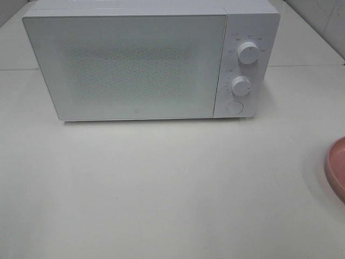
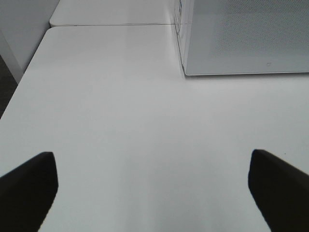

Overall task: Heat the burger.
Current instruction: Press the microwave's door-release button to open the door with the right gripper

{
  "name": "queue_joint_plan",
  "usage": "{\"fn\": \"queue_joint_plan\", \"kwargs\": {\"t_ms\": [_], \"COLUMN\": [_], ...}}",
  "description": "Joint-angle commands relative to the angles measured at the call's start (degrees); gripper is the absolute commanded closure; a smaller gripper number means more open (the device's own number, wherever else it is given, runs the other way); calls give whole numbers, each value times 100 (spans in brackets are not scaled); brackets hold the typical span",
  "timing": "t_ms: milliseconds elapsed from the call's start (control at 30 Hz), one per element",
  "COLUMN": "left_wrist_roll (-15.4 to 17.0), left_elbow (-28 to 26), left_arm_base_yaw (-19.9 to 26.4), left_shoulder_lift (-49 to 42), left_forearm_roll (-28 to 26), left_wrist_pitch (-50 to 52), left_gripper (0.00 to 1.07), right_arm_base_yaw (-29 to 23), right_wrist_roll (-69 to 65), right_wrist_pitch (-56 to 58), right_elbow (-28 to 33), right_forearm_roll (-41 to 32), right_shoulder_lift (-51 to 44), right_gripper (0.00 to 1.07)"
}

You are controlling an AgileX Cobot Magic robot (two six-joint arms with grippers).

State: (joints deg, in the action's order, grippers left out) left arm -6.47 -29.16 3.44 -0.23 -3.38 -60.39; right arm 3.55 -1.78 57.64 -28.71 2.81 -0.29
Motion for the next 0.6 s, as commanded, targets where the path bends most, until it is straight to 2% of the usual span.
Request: {"fn": "queue_joint_plan", "kwargs": {"t_ms": [33,600], "left_wrist_roll": [-6,-6], "left_elbow": [17,17], "left_arm_base_yaw": [-34,-34], "left_shoulder_lift": [-103,-103], "left_forearm_roll": [-23,-23], "left_wrist_pitch": [46,46], "left_gripper": [2,2], "right_arm_base_yaw": [23,23], "right_wrist_roll": [63,69], "right_wrist_pitch": [-40,-109], "right_elbow": [6,-46], "right_forearm_roll": [-46,-46], "right_shoulder_lift": [-166,-149], "right_gripper": [35,36]}}
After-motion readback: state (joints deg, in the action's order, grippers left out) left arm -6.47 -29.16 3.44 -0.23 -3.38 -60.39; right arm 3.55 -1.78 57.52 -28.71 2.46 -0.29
